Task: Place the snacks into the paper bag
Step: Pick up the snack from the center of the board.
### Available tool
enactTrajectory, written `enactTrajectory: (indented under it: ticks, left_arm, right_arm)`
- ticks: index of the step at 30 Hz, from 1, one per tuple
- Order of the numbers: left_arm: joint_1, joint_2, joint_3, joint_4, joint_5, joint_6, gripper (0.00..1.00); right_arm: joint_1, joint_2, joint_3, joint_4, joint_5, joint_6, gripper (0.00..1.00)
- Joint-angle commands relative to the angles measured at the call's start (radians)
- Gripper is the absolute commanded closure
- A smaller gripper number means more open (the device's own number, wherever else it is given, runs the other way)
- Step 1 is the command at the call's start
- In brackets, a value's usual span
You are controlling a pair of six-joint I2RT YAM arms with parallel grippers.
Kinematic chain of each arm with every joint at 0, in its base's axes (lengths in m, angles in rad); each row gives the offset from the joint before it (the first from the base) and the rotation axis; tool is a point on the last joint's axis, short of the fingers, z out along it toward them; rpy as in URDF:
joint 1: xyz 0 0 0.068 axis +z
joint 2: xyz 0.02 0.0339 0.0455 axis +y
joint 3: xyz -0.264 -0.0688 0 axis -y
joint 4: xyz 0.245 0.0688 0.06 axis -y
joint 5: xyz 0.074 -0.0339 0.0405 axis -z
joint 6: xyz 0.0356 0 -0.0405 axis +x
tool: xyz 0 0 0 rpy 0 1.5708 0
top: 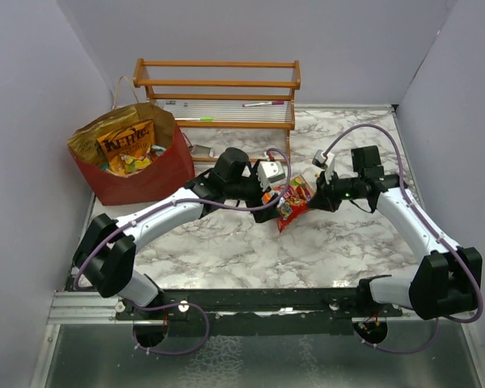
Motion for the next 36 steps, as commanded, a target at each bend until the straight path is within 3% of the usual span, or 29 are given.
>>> enactTrajectory:
  ticks: [1, 11, 15, 36]
  left_arm:
    - [-0.031, 0.032, -0.033, 0.2, 0.054, -0.137, 0.09]
    - [-0.108, 0.149, -0.02, 0.241, -0.159, -0.184, 0.09]
    - [-0.134, 0.186, -0.018, 0.235, -0.227, -0.16, 0.15]
    - [-0.143, 0.24, 0.006, 0.187, -0.229, -0.102, 0.93]
  right_arm:
    - [0.006, -0.044, -0.02, 0.085, -0.04, 0.086, 0.99]
    - [0.007, -0.009, -0.026, 0.099, -0.012, 0.137, 0.99]
    - [0.007, 0.001, -0.02, 0.096, -0.022, 0.139, 0.99]
    - [0.007, -0.015, -0.04, 0.112, 0.035, 0.09, 0.98]
